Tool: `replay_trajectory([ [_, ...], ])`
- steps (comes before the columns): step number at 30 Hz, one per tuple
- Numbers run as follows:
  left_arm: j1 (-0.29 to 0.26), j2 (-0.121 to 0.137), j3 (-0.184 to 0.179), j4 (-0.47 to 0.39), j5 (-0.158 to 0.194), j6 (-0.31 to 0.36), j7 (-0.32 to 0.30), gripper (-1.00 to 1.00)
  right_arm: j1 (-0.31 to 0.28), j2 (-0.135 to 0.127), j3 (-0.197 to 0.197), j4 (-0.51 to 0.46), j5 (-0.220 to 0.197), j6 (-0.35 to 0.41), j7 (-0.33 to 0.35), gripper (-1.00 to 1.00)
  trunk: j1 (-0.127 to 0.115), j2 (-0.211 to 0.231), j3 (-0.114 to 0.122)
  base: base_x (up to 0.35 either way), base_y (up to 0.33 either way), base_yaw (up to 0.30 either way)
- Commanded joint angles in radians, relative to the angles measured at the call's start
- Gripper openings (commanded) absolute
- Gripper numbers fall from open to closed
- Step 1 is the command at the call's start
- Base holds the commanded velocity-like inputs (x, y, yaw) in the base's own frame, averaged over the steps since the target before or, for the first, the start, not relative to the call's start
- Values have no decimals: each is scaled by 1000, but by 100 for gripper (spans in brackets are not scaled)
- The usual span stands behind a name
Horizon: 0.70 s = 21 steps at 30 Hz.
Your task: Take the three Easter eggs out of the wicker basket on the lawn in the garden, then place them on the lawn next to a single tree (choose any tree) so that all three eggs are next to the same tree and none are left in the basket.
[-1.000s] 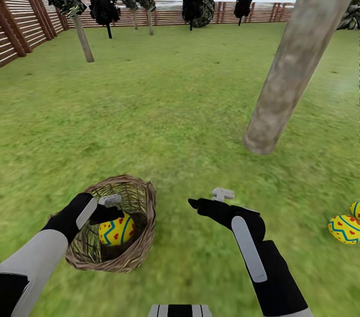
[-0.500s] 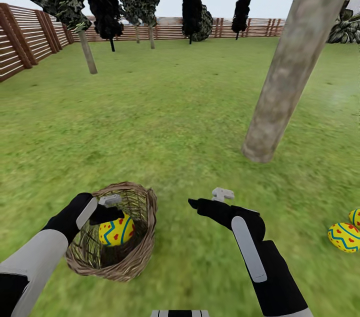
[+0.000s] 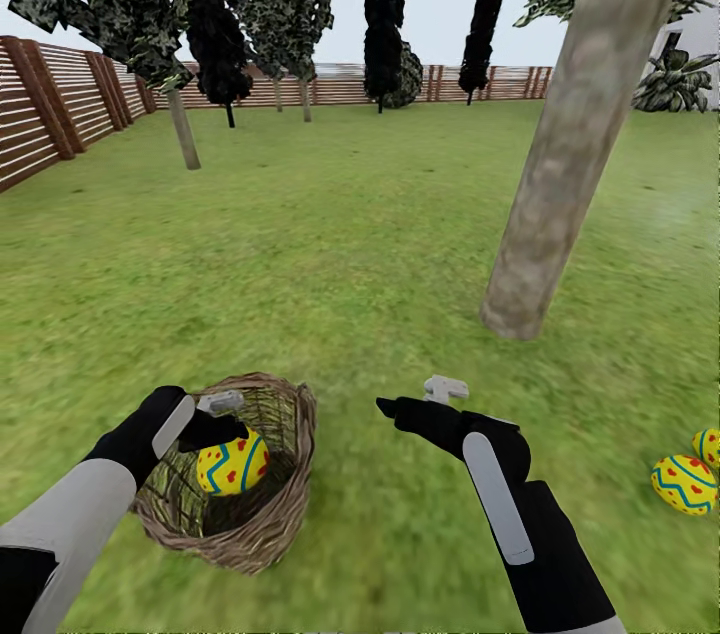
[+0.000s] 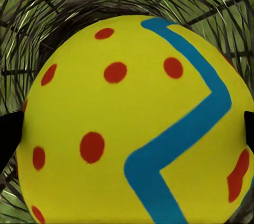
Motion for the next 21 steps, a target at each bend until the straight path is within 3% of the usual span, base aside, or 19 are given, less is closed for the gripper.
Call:
replay_trajectory([
  [1,0,1,-6,-1,3,3,0,-100,-1,0,0,-1,-10,3,-10,100,-1,0,3,-113,0,0],
  [11,0,1,-7,-1,3,2,1,-100,-1,0,0,-1,-10,3,-10,100,-5,2,42,-148,-10,0],
  [21,0,1,-10,-2,3,1,1,-100,-1,1,0,-1,-10,2,-10,100,-44,72,73,-33,-9,0],
])
